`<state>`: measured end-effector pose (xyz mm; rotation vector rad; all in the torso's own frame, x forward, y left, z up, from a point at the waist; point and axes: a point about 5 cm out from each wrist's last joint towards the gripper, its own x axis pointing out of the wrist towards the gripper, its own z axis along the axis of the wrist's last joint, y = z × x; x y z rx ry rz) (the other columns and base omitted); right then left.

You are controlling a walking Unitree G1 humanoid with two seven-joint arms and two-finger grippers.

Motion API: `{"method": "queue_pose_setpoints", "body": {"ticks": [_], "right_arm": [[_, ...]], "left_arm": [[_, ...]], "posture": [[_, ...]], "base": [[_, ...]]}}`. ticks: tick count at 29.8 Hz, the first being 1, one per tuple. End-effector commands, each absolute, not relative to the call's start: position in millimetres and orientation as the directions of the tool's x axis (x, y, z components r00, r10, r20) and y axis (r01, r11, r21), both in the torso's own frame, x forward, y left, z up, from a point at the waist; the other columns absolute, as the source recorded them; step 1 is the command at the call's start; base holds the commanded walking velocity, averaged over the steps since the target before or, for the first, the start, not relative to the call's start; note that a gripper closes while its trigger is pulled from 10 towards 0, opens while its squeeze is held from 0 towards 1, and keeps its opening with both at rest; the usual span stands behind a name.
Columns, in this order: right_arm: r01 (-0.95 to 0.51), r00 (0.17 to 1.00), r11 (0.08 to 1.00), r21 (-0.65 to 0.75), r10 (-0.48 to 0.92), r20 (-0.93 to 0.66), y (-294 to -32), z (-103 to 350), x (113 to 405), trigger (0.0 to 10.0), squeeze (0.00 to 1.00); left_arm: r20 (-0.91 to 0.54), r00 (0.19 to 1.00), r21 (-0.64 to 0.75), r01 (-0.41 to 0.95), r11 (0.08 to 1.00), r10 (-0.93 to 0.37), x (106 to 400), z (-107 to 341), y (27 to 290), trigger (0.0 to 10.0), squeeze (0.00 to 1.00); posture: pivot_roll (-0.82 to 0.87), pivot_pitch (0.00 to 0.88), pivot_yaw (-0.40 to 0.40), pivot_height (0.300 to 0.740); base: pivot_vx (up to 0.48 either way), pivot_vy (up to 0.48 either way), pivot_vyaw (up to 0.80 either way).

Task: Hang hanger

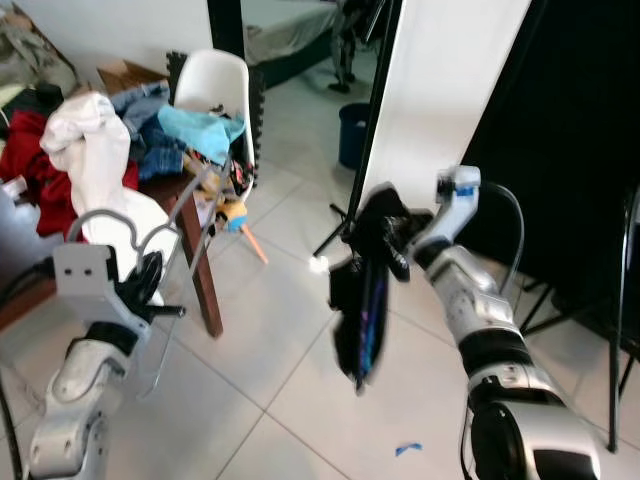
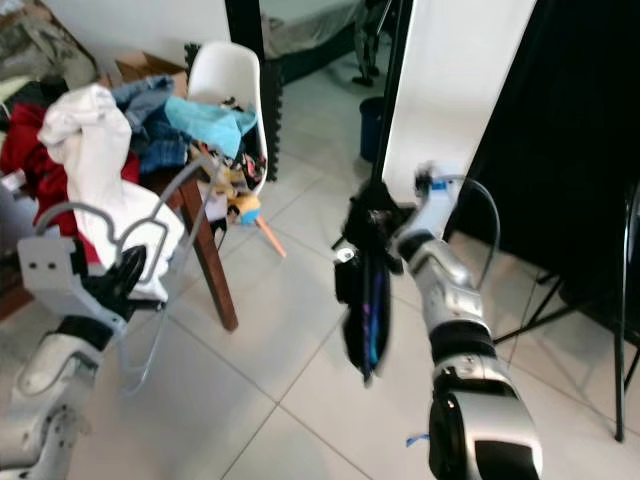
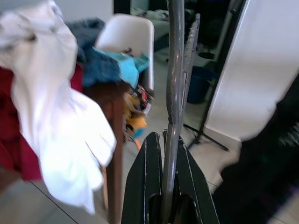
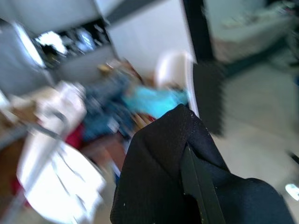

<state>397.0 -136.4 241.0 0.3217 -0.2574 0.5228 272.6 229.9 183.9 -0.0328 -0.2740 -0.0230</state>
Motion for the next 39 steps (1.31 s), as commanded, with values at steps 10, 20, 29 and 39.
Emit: {"method": "queue_pose_setpoints", "body": {"ticks": [10, 20, 29, 39], "right_arm": [[-0.519, 0.841, 0.837, 0.171, 0.465, 0.277, -125, 246, 397, 10.0, 0.0], [-0.516, 0.847, 0.838, 0.175, 0.47, 0.247, -119, 242, 396, 10.0, 0.0], [-0.523, 0.845, 0.828, 0.204, 0.471, 0.254, -118, 245, 395, 10.0, 0.0], [-0.611, 0.775, 0.765, 0.204, 0.525, 0.353, -103, 275, 388, 10.0, 0.0]], "left_arm": [[0.265, 0.963, 0.068, -0.066, 0.995, 0.046, 275, 207, 230, 10.0, 0.0], [0.294, 0.951, 0.161, -0.15, 0.975, 0.098, 279, 228, 233, 10.0, 0.0], [0.339, 0.936, 0.284, -0.201, 0.938, 0.098, 278, 247, 227, 10.0, 0.0], [0.394, 0.907, 0.289, -0.275, 0.917, 0.147, 276, 270, 235, 10.0, 0.0]], "posture": [[-0.04, 0.141, -0.037, 0.74], [-0.04, 0.144, -0.033, 0.74], [-0.04, 0.148, -0.034, 0.74], [-0.03, 0.142, -0.033, 0.74]], "base": [[0.342, 0.0, 0.0], [0.342, 0.0, 0.0], [0.347, 0.0, 0.27], [0.352, 0.0, 0.8]]}}
